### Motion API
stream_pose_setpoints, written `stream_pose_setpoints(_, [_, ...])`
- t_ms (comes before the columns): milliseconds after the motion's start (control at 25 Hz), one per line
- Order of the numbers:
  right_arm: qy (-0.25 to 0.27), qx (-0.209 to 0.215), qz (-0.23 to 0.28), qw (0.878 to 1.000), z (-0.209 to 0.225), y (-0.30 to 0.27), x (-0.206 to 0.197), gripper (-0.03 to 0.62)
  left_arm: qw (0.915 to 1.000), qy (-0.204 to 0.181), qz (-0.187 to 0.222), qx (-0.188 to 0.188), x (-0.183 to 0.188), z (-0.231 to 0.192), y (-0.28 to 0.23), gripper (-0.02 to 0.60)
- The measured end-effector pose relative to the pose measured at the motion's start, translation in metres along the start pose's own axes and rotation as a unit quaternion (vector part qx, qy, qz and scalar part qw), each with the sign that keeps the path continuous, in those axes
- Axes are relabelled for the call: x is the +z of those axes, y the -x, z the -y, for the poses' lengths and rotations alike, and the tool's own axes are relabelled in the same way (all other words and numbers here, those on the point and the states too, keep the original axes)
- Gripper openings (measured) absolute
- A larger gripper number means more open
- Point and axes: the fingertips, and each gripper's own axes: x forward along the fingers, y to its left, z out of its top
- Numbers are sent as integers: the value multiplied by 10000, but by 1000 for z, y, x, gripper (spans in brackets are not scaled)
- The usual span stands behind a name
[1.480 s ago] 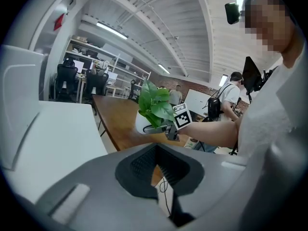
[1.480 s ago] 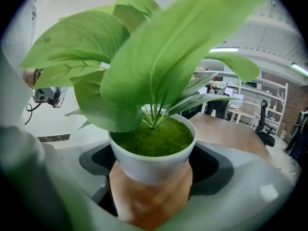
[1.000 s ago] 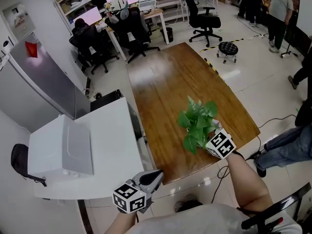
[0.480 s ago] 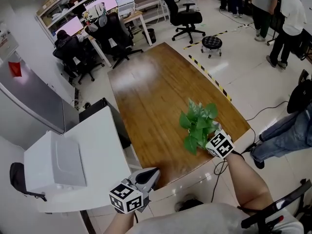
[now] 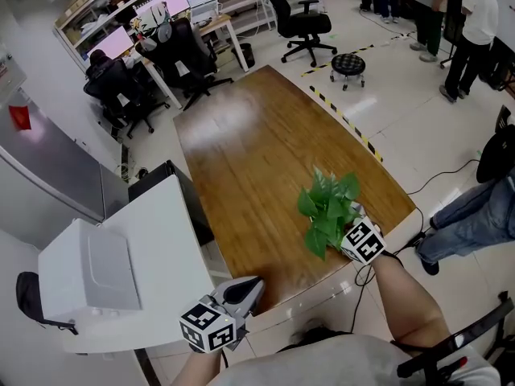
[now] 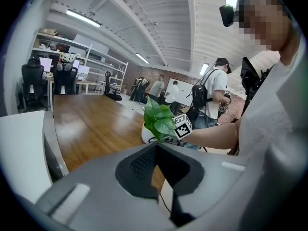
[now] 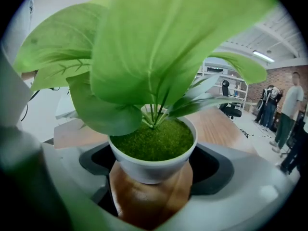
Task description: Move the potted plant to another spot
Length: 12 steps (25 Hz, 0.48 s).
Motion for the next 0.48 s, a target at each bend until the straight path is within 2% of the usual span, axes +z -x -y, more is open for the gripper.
stream_pose_setpoints(320, [-99, 51, 119, 9999, -1, 0, 3, 469, 10000, 32, 33, 12, -2, -4, 0, -8])
stream_pose_setpoints(480, [-195, 80, 101, 9997, -2, 4, 3, 517, 10000, 43, 51, 27, -3, -3, 2, -8])
